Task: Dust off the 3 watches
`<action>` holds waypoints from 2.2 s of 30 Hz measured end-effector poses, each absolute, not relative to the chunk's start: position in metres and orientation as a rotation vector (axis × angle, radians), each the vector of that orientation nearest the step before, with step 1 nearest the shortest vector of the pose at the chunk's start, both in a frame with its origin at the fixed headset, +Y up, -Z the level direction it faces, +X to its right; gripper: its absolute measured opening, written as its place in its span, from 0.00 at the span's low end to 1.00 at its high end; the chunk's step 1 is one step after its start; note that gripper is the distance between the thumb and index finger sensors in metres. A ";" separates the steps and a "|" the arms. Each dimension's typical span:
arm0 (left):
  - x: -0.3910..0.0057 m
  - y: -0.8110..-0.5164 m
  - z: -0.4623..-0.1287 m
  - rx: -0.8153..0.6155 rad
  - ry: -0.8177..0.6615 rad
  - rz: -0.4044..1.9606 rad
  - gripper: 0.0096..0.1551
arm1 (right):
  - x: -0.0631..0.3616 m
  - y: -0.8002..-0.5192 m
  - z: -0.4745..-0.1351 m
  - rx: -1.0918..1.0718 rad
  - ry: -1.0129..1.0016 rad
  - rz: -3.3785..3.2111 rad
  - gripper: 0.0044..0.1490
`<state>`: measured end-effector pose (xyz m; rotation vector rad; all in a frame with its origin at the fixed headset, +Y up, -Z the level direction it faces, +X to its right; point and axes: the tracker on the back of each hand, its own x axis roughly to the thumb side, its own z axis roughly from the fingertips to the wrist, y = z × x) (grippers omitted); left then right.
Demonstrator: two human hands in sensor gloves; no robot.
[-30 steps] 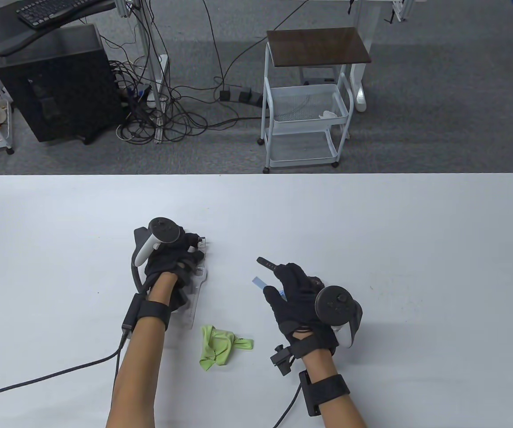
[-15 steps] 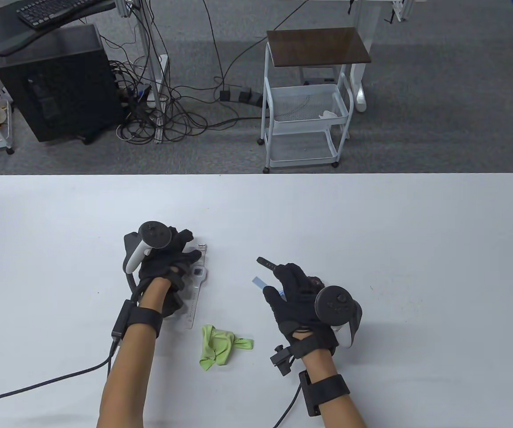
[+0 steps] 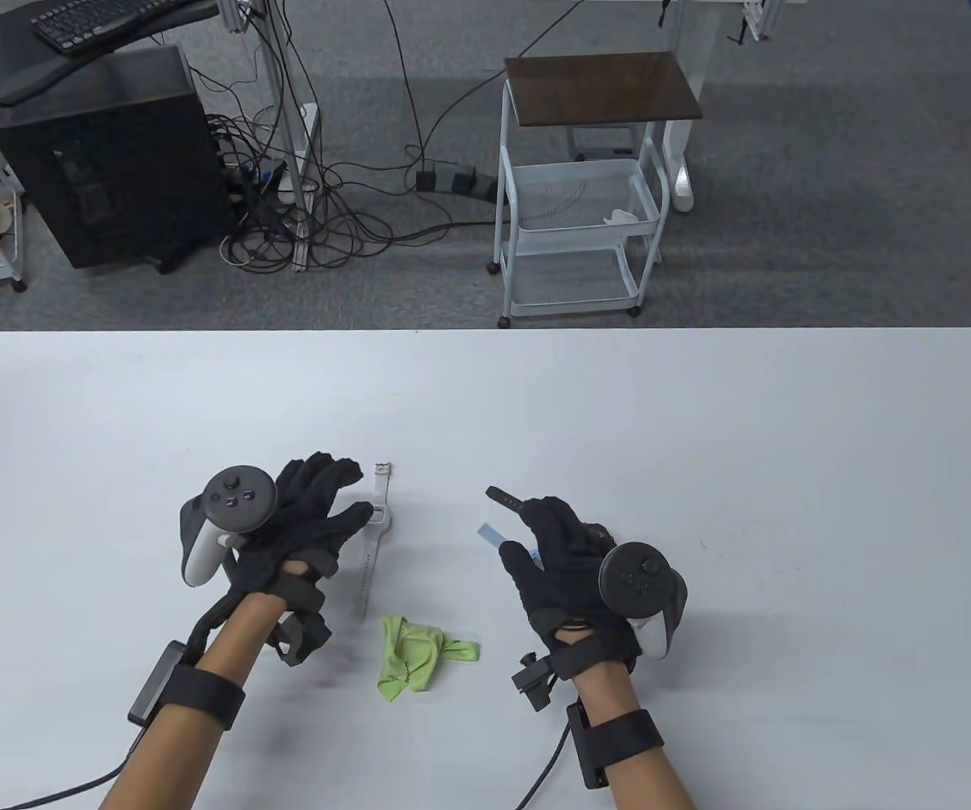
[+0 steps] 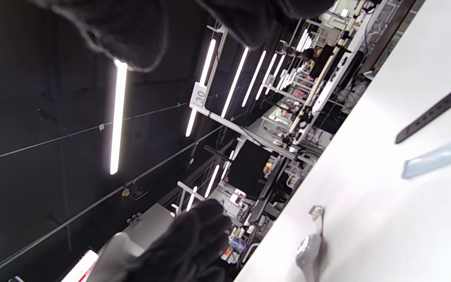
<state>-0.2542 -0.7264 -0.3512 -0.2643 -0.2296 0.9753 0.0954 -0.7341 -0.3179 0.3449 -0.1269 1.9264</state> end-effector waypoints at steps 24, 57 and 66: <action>-0.247 -0.738 -0.281 -0.163 -0.379 0.920 0.40 | 0.118 -0.744 -0.296 0.432 -0.185 1.793 0.50; -0.204 -0.753 -0.275 -0.301 -0.239 0.225 0.47 | 0.114 -0.751 -0.290 0.430 -0.149 1.849 0.49; -0.194 -0.761 -0.277 -0.332 -0.250 0.266 0.33 | 0.112 -0.752 -0.290 0.431 -0.132 1.856 0.49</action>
